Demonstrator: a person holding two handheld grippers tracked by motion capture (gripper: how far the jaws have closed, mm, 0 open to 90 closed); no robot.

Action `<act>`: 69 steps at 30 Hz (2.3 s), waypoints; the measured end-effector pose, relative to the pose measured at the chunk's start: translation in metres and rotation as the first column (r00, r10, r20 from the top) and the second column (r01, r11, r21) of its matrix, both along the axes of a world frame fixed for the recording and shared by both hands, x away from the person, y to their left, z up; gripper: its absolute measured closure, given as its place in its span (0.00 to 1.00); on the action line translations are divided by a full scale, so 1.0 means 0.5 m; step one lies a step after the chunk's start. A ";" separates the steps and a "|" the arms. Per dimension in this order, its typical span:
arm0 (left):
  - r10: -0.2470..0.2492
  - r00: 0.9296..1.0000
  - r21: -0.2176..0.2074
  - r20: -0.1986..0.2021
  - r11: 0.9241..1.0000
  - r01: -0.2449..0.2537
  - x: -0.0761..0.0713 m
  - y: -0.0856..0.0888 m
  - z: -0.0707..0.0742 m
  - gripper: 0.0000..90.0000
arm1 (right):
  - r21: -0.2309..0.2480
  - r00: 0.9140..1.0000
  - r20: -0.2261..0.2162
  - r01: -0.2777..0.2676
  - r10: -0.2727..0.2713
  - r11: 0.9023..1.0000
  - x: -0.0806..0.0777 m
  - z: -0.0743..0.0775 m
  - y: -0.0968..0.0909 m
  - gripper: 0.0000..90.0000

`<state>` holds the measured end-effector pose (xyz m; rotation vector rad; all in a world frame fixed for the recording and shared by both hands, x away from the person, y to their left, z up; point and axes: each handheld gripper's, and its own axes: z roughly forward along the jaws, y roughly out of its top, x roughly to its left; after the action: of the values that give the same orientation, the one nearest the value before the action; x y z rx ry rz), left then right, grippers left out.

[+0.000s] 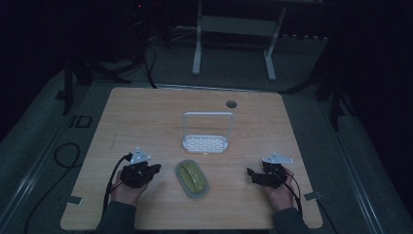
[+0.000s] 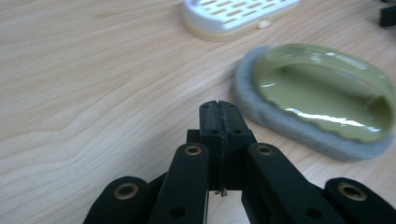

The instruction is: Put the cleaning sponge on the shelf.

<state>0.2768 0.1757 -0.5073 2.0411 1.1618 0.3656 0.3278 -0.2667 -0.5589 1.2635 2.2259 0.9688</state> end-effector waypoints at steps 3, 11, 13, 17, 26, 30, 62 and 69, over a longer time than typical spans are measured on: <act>-0.020 1.000 0.000 0.005 1.000 0.020 0.001 -0.016 0.012 1.00 | 0.000 1.000 0.000 0.000 0.000 1.000 0.000 0.000 0.000 0.29; -0.070 0.997 -0.009 0.028 0.997 0.071 0.004 -0.060 0.039 1.00 | 0.000 1.000 0.000 -0.001 0.001 1.000 0.000 0.000 0.000 0.29; -0.086 0.996 -0.008 0.033 0.996 0.087 0.005 -0.072 0.043 1.00 | 0.000 1.000 0.000 -0.001 0.001 1.000 0.000 0.000 0.000 0.29; -0.114 0.993 -0.003 0.038 0.993 0.114 0.006 -0.092 0.049 1.00 | 0.000 1.000 0.001 -0.001 0.001 1.000 0.000 0.000 0.000 0.29; -0.182 0.982 0.004 0.042 0.983 0.182 0.011 -0.143 0.050 1.00 | 0.000 1.000 0.001 -0.001 0.001 1.000 0.000 0.000 0.000 0.29; -0.216 0.976 0.005 0.036 0.976 0.216 0.011 -0.171 0.049 1.00 | 0.000 1.000 0.001 -0.002 0.002 1.000 0.000 0.000 0.000 0.29; -0.280 0.960 0.026 -0.030 0.960 0.280 -0.010 -0.197 0.015 1.00 | -0.001 1.000 0.001 -0.002 0.002 1.000 0.000 0.000 0.000 0.28; -0.274 0.961 0.017 -0.033 0.962 0.274 -0.012 -0.196 0.020 1.00 | 0.000 1.000 0.001 -0.002 0.002 1.000 0.000 0.000 0.000 0.28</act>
<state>0.2708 0.0778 -0.4973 2.1973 0.8786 0.2114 0.3280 -0.2666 -0.5589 1.2609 2.2273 0.9693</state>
